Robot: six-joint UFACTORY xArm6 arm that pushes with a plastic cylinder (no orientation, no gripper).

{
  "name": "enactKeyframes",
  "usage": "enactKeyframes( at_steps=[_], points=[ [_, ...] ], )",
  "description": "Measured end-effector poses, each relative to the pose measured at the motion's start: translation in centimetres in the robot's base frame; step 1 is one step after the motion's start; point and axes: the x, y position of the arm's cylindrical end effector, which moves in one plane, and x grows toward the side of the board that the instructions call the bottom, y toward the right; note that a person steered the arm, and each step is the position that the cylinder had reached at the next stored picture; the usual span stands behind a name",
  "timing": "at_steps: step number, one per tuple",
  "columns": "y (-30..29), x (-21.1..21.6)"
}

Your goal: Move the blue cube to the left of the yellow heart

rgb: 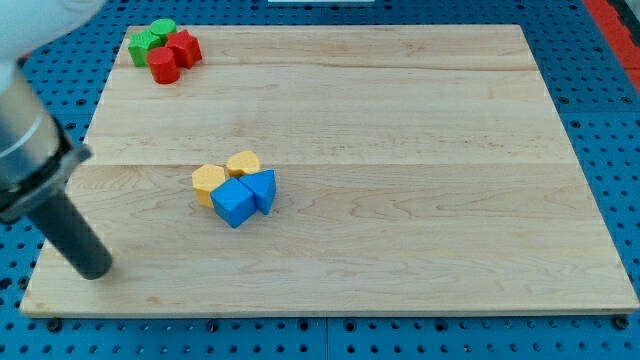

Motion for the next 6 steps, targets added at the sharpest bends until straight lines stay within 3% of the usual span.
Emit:
enactKeyframes(
  at_steps=[3, 4, 5, 6],
  points=[
    [1.7, 0.3],
    [11.2, -1.0],
    [14.8, -3.8],
    [13.1, -5.9]
  ],
)
